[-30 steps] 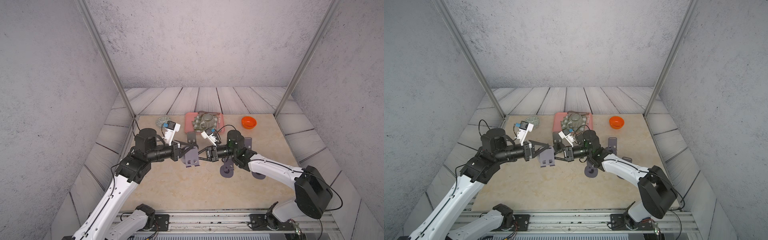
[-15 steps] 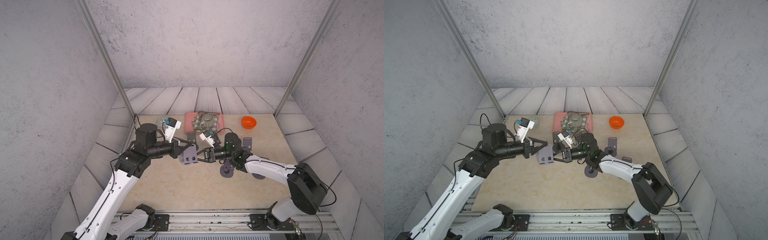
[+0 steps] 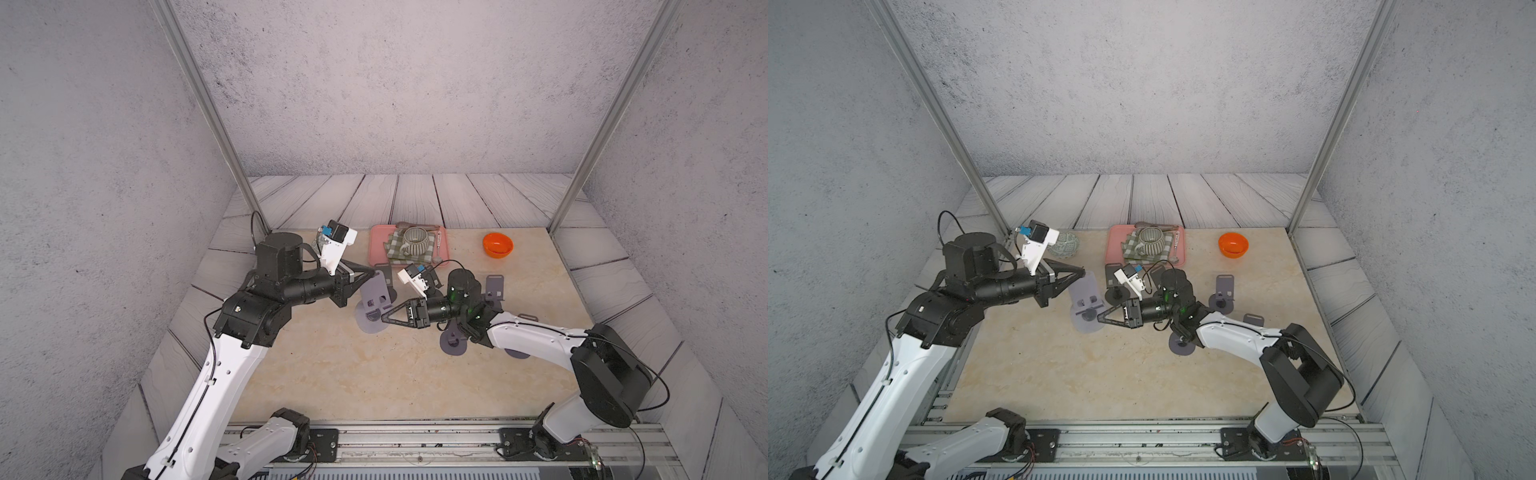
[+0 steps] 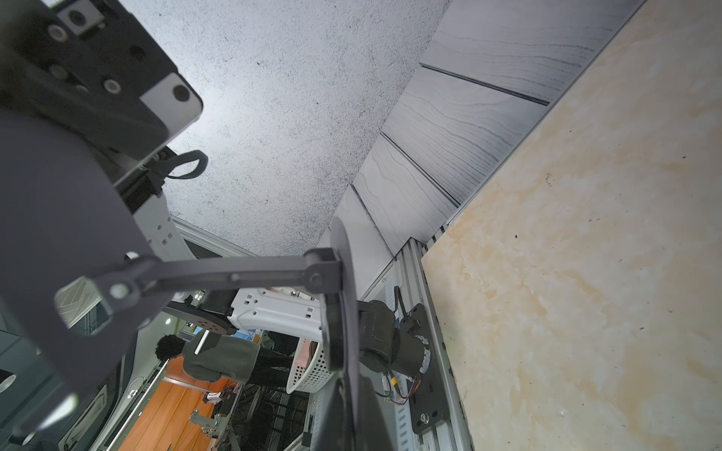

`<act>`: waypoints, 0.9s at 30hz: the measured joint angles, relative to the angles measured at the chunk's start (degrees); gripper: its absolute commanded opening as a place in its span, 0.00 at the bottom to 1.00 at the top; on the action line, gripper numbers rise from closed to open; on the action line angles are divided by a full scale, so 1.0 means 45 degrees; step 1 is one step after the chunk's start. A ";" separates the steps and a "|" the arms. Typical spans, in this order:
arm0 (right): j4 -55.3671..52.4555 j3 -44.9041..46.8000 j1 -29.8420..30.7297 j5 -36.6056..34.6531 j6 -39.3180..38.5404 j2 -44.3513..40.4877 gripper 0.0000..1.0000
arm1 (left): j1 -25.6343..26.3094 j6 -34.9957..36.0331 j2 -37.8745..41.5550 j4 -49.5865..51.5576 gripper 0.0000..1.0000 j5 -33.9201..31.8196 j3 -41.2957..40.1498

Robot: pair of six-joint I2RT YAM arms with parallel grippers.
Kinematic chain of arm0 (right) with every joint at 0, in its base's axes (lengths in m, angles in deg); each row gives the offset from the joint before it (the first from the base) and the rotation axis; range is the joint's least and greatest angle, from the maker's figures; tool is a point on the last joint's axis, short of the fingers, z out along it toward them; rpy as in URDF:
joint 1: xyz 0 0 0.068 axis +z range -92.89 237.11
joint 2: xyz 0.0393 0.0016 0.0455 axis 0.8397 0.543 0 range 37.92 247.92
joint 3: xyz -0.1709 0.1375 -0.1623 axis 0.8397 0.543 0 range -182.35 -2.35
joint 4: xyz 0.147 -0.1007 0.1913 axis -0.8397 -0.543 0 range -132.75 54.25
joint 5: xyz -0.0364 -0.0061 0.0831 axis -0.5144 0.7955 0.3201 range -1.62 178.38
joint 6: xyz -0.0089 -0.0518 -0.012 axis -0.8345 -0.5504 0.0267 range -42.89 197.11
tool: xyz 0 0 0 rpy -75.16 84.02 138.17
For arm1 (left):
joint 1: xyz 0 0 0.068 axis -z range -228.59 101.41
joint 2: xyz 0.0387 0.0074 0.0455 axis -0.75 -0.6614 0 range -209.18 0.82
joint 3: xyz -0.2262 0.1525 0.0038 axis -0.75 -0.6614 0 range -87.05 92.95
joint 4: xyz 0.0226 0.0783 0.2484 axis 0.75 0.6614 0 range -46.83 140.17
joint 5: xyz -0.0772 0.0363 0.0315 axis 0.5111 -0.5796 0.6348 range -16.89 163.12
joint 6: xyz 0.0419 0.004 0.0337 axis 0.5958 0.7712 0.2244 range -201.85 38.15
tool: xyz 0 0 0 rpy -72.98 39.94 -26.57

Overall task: Open the phone stand
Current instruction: Open the phone stand, then place the phone stand at the center of the board.

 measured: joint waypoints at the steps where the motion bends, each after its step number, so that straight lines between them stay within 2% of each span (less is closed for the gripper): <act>1: -0.0005 0.0000 0.0000 0.0000 0.0000 0.0000 0.00 | -0.0010 0.0189 -0.0005 0.0058 0.00 0.0102 0.0005; 6: -0.0199 -0.0277 0.0049 0.0044 -0.0005 0.0223 0.00 | -0.0117 0.0617 -0.0015 0.0364 0.00 0.0539 -0.0063; 12: -0.2127 -0.1039 0.0073 0.0374 -0.0432 0.0544 0.00 | -0.0024 0.0345 0.1379 -0.1064 0.00 0.0729 -0.2341; 19: -0.5557 -0.2545 0.0126 0.0884 -0.1860 0.1117 0.00 | 0.1656 0.0330 0.2953 -0.2186 0.00 -0.0651 -0.4357; 24: -0.6426 -0.3060 0.0117 0.1025 -0.1957 0.1443 0.00 | 0.2132 0.0389 0.3361 -0.2497 0.00 -0.1472 -0.4959; 27: -0.6606 -0.3060 0.0102 0.1015 -0.1943 0.1438 0.00 | 0.2166 0.0151 0.3449 -0.2827 0.10 -0.1559 -0.5255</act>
